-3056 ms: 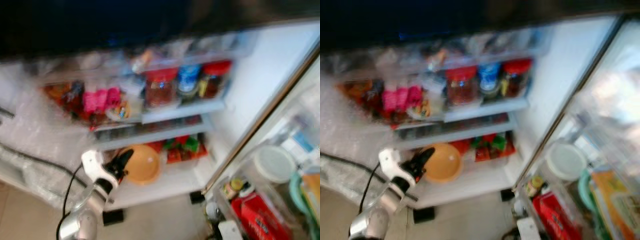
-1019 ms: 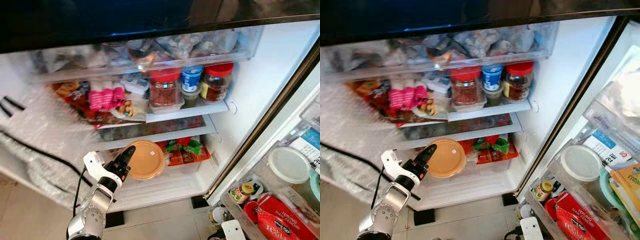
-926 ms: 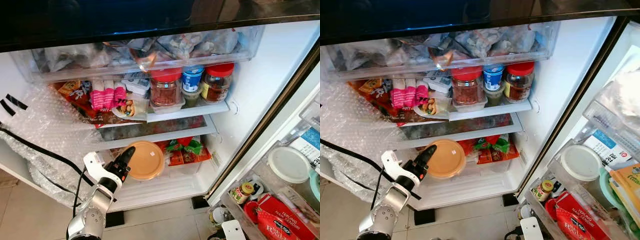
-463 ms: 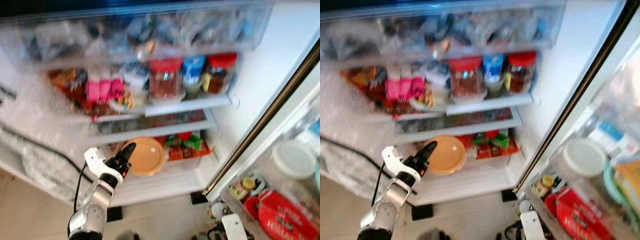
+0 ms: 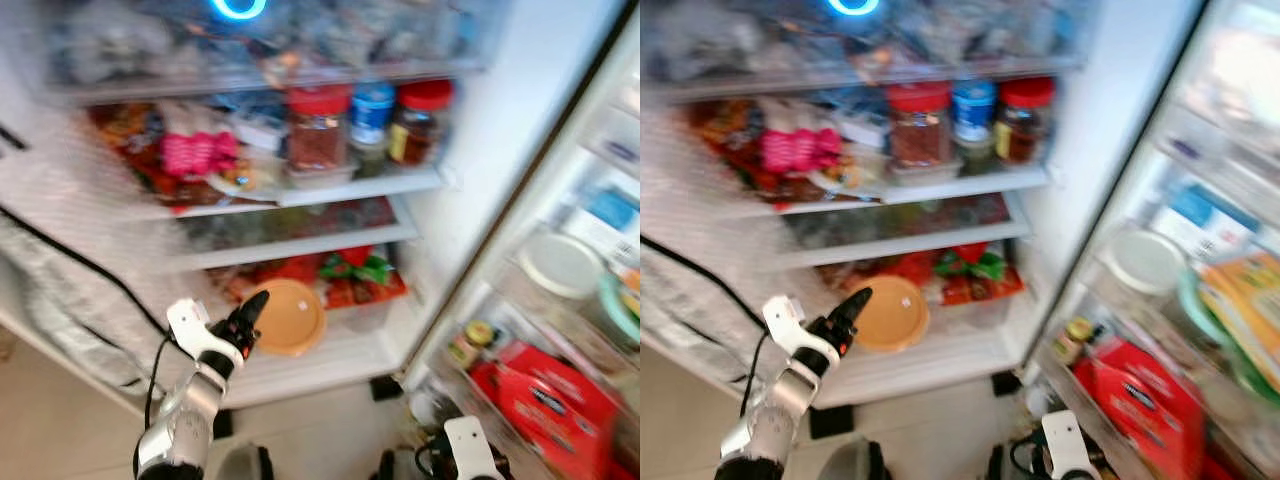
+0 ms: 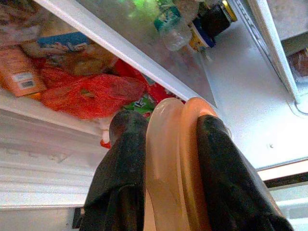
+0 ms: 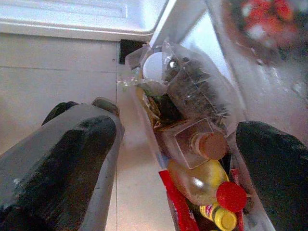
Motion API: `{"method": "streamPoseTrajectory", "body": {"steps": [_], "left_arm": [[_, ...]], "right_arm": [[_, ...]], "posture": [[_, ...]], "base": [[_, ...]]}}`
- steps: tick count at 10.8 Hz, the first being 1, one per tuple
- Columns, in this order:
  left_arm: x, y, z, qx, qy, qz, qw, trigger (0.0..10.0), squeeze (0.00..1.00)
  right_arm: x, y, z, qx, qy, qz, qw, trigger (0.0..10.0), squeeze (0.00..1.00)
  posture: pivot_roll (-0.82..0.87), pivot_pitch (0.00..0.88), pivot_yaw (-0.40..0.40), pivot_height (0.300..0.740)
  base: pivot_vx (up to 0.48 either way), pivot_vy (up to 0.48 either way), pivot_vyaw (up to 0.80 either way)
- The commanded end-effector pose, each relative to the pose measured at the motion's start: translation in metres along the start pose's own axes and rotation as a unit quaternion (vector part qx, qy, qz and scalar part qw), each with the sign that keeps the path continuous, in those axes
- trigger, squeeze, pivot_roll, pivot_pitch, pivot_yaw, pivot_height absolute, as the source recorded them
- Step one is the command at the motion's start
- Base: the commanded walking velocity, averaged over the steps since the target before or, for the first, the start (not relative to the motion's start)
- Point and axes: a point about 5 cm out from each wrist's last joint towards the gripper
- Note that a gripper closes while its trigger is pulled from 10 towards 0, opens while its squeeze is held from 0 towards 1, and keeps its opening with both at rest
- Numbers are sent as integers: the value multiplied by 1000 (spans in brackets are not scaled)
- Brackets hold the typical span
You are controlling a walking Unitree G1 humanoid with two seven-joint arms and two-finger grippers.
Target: Restocking fridge
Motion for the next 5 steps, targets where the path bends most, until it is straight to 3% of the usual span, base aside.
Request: {"method": "streamPoseTrajectory", "body": {"steps": [1,5], "left_arm": [[1,0,-2,1,0,1,1000,10000,0],[6,3,-9,12,-10,9,1000,10000,0]], "right_arm": [[-15,-38,12,-76,30,2,997,10000,0],[-17,-39,13,-80,37,2,996,10000,0]], "posture": [[41,165,-19,646],[41,167,-19,646]], "base": [[0,0,0],[0,0,0]]}}
Point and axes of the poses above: a point about 5 cm out from each wrist's last joint towards the gripper, its own z axis pointing back from the gripper into the wrist, its own y axis along the axis of the wrist's last joint, x = y × z, and after that the axes turned 5 degrees about z, right-handed
